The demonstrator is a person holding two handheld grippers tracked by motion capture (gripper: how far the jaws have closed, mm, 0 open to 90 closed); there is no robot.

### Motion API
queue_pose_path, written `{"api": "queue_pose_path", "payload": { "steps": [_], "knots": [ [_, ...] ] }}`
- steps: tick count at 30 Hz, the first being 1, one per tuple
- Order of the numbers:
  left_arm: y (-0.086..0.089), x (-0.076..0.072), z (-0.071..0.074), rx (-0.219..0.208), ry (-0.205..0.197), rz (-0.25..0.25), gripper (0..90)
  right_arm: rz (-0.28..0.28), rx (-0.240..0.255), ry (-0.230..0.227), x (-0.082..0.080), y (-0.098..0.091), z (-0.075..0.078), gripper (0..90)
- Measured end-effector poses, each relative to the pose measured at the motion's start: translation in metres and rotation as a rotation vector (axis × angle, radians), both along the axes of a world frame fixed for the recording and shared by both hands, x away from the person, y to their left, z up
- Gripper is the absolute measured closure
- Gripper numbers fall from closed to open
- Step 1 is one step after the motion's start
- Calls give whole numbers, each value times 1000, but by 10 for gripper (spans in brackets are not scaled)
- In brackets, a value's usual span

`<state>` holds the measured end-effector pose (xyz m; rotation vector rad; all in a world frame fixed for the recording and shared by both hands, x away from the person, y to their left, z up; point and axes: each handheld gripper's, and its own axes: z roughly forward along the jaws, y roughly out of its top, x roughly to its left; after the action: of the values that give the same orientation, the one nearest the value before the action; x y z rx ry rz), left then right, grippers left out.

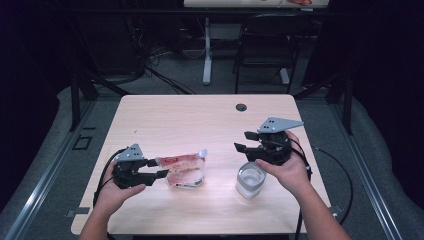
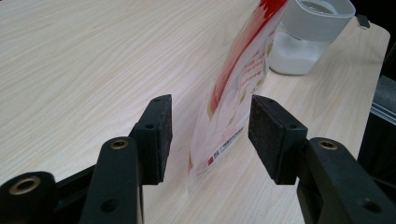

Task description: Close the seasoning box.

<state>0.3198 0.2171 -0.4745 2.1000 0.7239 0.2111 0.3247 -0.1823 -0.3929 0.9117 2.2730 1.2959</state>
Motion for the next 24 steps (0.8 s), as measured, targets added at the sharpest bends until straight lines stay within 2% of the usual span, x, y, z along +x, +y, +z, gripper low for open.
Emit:
{"api": "queue_pose_path", "payload": {
  "steps": [4, 9, 24],
  "knots": [
    [1, 0, 0, 0, 1, 0, 501, -23, 15, 4, 0, -8, 0, 479],
    [0, 0, 0, 4, 0, -1, 501, -47, 10, 19, 1, -17, -3, 481],
    [1, 0, 1, 5, -3, 0, 501, -123, 23, 19, -1, -49, -9, 505]
  ]
}}
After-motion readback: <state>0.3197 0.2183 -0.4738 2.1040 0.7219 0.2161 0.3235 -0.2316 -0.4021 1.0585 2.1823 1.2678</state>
